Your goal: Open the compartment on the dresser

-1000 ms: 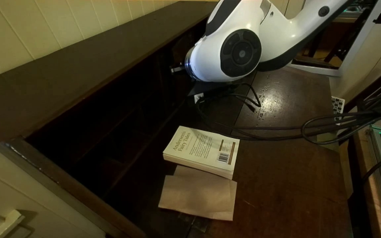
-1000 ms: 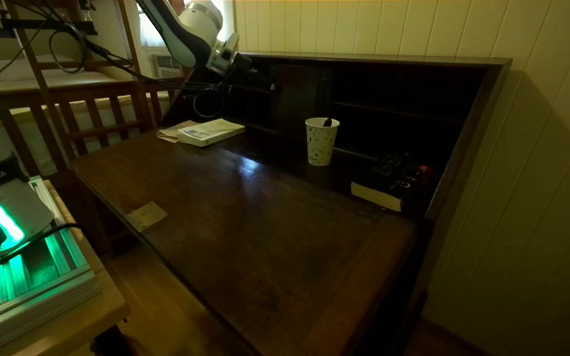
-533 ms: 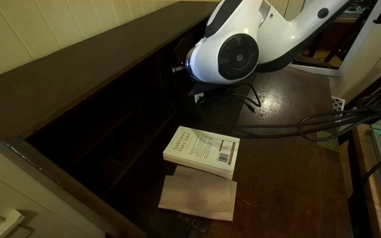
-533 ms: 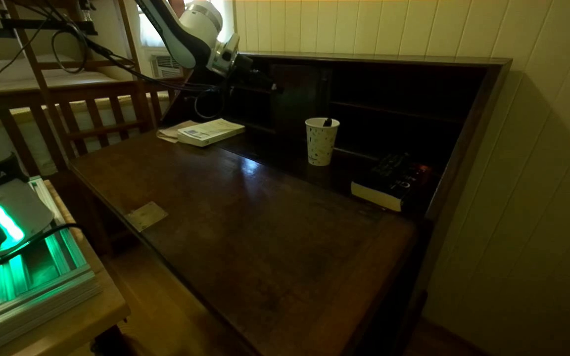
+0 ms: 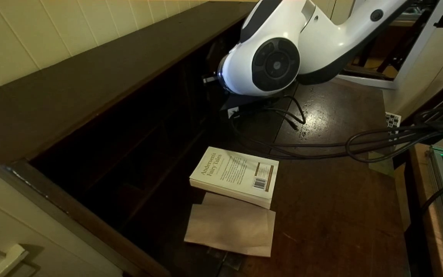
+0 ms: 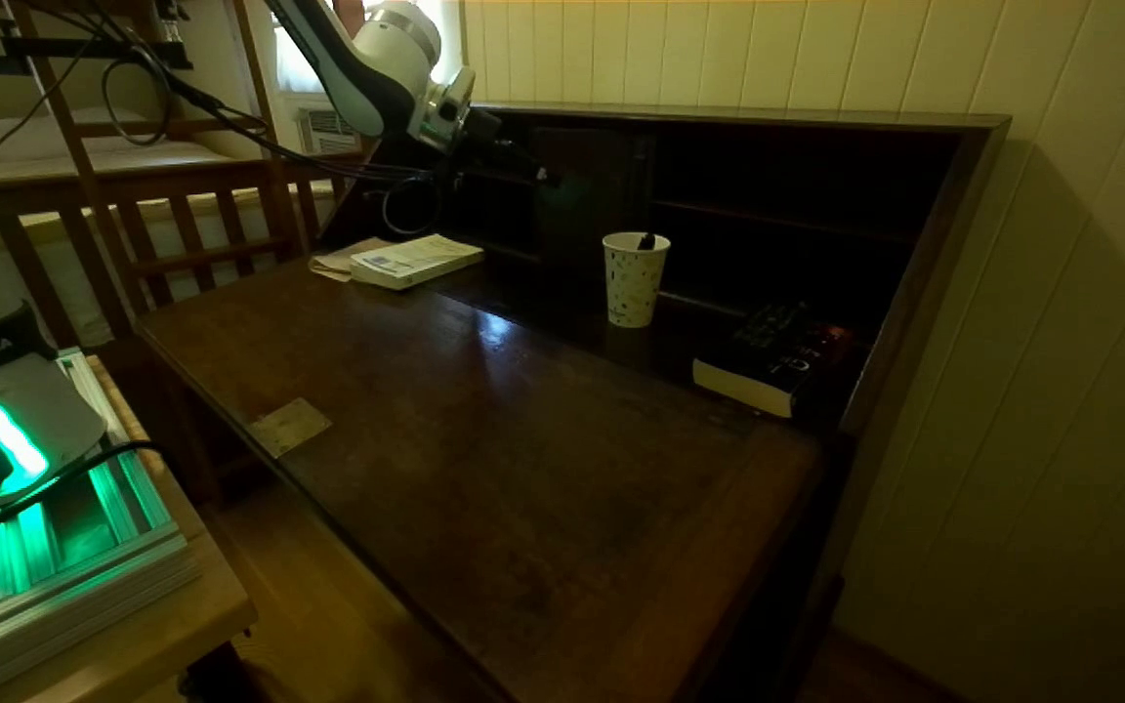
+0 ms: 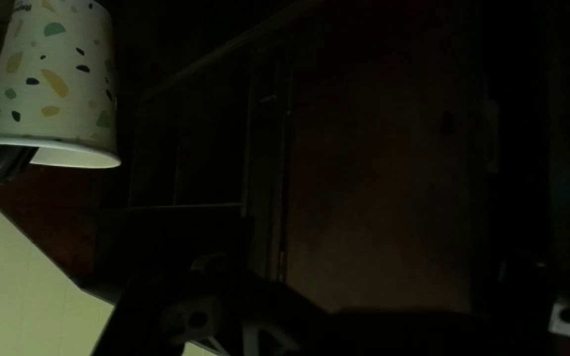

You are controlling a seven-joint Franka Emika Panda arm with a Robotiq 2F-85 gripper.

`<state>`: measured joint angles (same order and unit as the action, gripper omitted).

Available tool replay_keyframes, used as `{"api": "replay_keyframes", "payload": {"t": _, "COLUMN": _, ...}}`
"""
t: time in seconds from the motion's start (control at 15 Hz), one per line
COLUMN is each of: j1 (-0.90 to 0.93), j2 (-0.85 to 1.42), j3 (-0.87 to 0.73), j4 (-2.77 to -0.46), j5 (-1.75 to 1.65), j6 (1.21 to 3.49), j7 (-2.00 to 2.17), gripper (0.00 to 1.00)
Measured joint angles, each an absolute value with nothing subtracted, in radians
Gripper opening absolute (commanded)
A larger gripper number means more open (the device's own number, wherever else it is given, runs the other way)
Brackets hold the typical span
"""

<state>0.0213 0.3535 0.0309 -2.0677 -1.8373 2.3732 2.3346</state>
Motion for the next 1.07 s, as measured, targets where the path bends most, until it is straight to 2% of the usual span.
{"api": "replay_keyframes", "payload": {"t": 1.07, "j1": -0.016, "j2": 0.253, "j3": 0.03, "j4": -2.189, "j5": -1.681, "j6": 2.386, "j7": 2.167, "gripper": 1.0}}
